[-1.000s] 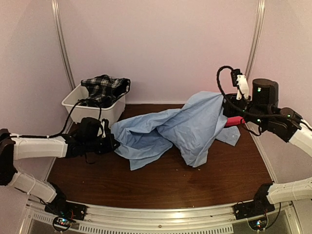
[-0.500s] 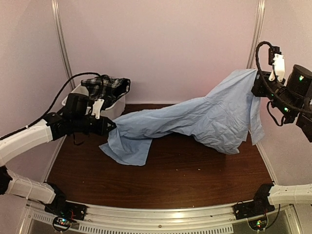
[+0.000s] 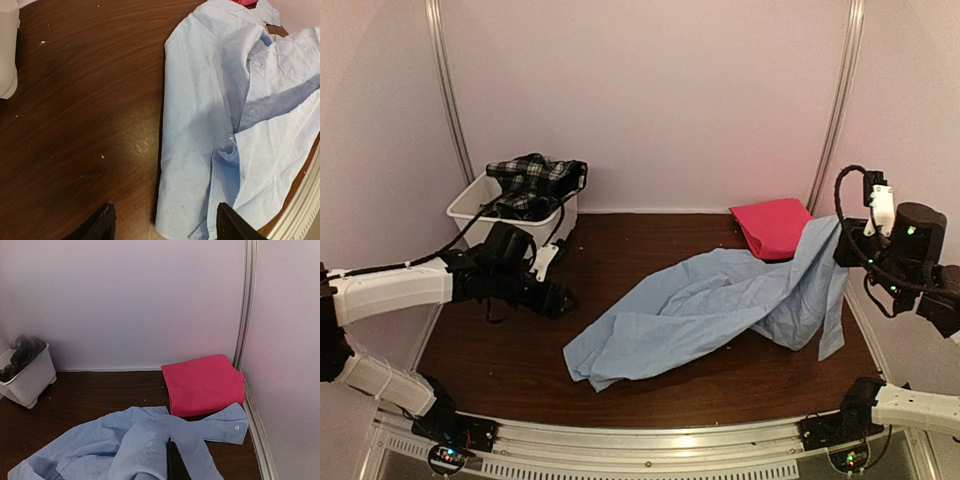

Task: Fold and stack the mixed laundry pile
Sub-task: Flatten out the crumpled T-shirt at the center of the board.

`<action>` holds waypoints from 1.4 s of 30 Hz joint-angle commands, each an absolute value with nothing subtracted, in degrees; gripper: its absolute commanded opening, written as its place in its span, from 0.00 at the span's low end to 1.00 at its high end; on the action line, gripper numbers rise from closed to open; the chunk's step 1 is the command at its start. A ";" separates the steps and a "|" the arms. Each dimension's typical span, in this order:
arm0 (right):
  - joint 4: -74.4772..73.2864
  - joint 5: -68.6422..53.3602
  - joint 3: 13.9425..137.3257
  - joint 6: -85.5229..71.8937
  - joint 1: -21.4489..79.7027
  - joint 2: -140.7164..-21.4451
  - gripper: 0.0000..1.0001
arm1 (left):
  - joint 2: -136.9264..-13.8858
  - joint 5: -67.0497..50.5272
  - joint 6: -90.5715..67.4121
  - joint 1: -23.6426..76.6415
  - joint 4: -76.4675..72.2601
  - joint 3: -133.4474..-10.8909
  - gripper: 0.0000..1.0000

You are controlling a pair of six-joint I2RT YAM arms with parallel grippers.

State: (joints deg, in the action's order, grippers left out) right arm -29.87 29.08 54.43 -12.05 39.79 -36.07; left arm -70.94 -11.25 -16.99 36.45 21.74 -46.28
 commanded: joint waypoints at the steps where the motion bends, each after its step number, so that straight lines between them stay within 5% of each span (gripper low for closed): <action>1: -31.30 23.76 48.56 -19.55 39.50 -39.29 0.00 | -81.11 -14.72 -22.64 36.87 11.46 -48.65 0.69; 6: -29.96 22.33 45.39 -21.01 39.39 -40.57 0.00 | -87.18 -21.75 -22.63 38.83 5.04 -51.81 0.71; 15: -30.21 23.94 44.60 -20.66 39.33 -40.26 0.00 | -95.14 -37.74 -22.03 40.24 -8.66 -53.48 0.90; 27: -29.94 24.54 45.43 -19.75 38.51 -40.29 0.00 | -104.70 -36.21 -10.20 43.14 1.33 -64.36 0.84; 35: -30.14 24.24 45.31 -18.99 37.35 -40.52 0.00 | -104.39 -37.92 -4.51 44.46 7.86 -64.50 0.59; 38: -30.17 24.16 45.20 -18.86 37.00 -40.20 0.00 | -103.09 -38.52 -4.83 44.54 7.18 -63.02 0.42; 42: -30.36 24.07 45.40 -18.44 36.41 -39.91 0.00 | -100.90 -36.62 -4.92 44.56 7.24 -62.40 0.02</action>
